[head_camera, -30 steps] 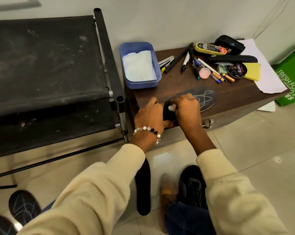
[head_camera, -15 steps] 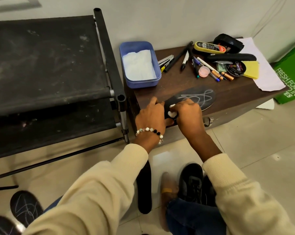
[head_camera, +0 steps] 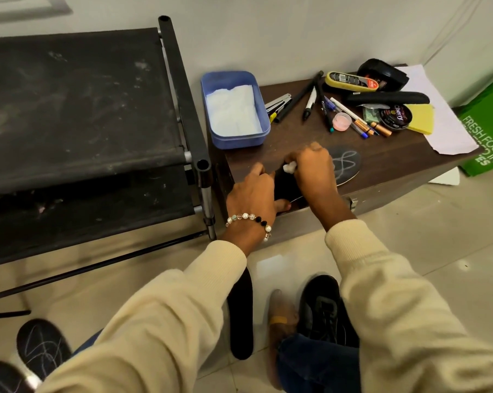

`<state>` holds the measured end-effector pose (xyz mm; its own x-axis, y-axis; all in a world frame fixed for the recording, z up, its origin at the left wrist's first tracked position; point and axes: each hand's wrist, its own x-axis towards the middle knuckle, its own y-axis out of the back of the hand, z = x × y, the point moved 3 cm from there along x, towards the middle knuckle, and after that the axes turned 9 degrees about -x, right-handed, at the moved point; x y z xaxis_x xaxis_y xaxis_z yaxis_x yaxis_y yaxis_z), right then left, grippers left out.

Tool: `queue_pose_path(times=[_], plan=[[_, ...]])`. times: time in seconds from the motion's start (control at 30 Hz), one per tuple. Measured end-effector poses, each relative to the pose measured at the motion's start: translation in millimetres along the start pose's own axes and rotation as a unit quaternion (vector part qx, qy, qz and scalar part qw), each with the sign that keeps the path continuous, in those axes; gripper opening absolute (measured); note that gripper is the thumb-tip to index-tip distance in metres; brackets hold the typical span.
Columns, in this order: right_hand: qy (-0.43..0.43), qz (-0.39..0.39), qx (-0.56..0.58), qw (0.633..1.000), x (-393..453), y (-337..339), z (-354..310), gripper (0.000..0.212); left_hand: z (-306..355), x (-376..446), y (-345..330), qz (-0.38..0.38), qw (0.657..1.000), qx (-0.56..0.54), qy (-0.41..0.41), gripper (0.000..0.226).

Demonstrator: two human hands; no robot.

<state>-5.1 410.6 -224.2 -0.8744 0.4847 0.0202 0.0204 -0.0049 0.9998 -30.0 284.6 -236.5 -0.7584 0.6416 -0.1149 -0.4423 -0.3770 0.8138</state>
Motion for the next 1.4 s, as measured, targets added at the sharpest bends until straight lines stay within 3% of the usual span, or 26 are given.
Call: queue_pose_path(times=[0.1,0.23,0.37,0.57,0.87,1.4], plan=[[0.008,0.038,0.006,0.999,-18,2,0,0.016,0,0,-1,-0.002,1.0,-0.012,0.002,0.048],[0.009,-0.001,-0.02,1.0,-36,-1,8,0.029,1,1,-1,-0.006,1.0,-0.002,-0.009,0.057],[0.001,-0.018,-0.018,1.0,-25,-5,8,0.029,-2,4,-1,-0.016,1.0,-0.004,-0.014,0.06],[-0.065,0.006,-0.01,0.998,-2,4,6,0.028,0,3,-1,-0.016,1.0,-0.01,-0.012,0.055],[-0.023,-0.015,0.0,1.0,-54,1,12,0.028,1,0,-1,-0.005,1.0,-0.014,-0.011,0.061],[-0.045,0.031,-0.038,0.998,4,-12,11,0.022,4,0,0,-0.017,1.0,-0.005,-0.011,0.058]])
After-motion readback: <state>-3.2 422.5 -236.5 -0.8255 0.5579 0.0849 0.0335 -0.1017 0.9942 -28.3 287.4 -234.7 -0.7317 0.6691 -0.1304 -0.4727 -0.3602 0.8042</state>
